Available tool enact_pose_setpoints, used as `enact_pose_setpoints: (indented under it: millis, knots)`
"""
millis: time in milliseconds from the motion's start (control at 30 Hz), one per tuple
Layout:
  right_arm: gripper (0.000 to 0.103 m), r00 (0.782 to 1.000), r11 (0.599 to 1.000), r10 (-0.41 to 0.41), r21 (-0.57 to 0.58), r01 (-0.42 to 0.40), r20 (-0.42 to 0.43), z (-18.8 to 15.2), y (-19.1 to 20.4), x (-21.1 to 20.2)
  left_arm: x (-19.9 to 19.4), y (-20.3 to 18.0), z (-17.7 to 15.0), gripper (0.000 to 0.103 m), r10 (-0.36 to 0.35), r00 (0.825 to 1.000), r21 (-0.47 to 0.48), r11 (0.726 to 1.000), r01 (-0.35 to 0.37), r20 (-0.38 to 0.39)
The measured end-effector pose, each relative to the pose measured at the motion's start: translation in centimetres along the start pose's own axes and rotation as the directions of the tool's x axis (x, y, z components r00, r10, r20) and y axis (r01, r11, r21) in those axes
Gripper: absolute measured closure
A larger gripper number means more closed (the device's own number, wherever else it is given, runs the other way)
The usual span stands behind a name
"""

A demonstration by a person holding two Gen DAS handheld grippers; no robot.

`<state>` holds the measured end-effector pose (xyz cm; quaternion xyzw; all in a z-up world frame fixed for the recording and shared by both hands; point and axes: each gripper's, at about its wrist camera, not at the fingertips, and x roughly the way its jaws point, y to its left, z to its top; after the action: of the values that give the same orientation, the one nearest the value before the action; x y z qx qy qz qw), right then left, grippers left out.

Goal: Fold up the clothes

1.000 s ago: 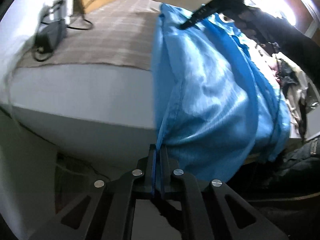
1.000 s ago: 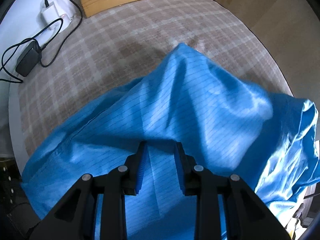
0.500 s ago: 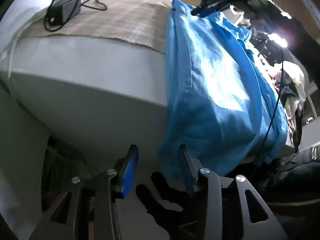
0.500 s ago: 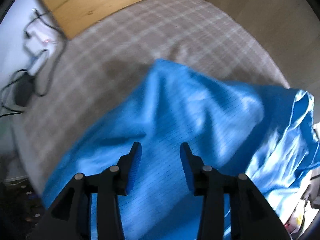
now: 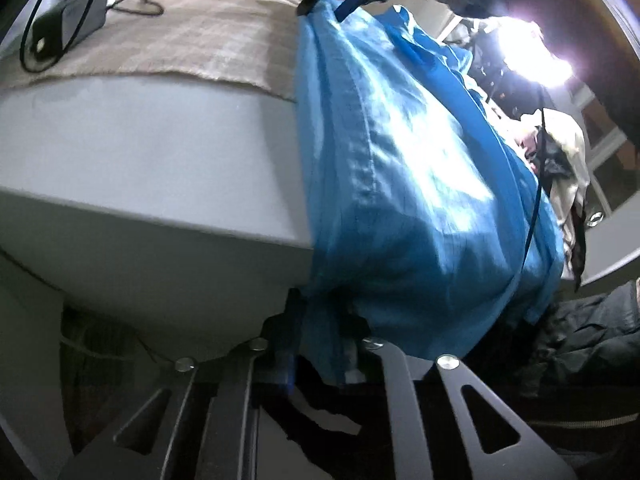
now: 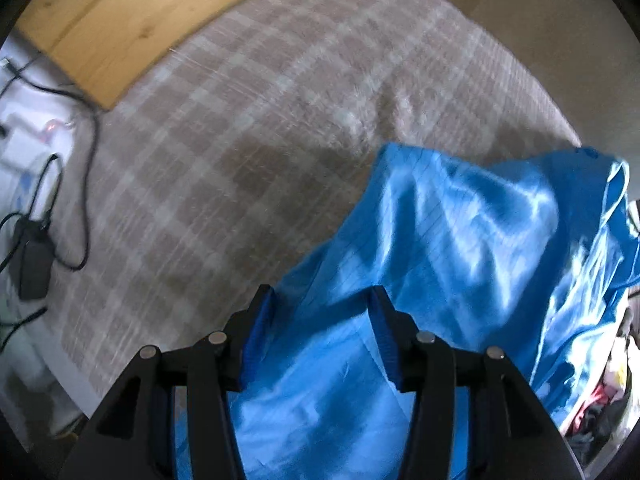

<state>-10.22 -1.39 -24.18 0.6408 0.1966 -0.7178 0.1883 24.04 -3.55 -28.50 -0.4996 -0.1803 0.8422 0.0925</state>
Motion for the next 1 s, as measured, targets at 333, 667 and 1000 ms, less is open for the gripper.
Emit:
enact_pose_setpoints:
  millis: [333, 667, 1000]
  knots:
    - [0.098, 0.997, 0.997, 0.077, 0.029, -0.077, 0.017, -0.9, -0.3, 0.1, -1.7, -1.2, 1.4, 0.101, 0.037, 0.999, 0.071, 0.997, -0.038, 0.009]
    - [0.099, 0.994, 0.995, 0.094, 0.017, -0.095, 0.052, -2.9, -1.3, -0.3, -4.2, -0.3, 0.3, 0.101, 0.091, 0.996, 0.096, 0.991, -0.09, -0.007]
    - [0.1, 0.988, 0.993, 0.115, 0.011, -0.117, 0.102, -5.1, -3.3, -2.1, -6.8, -2.5, 1.3, 0.102, 0.221, 0.975, 0.078, 0.973, -0.219, -0.014]
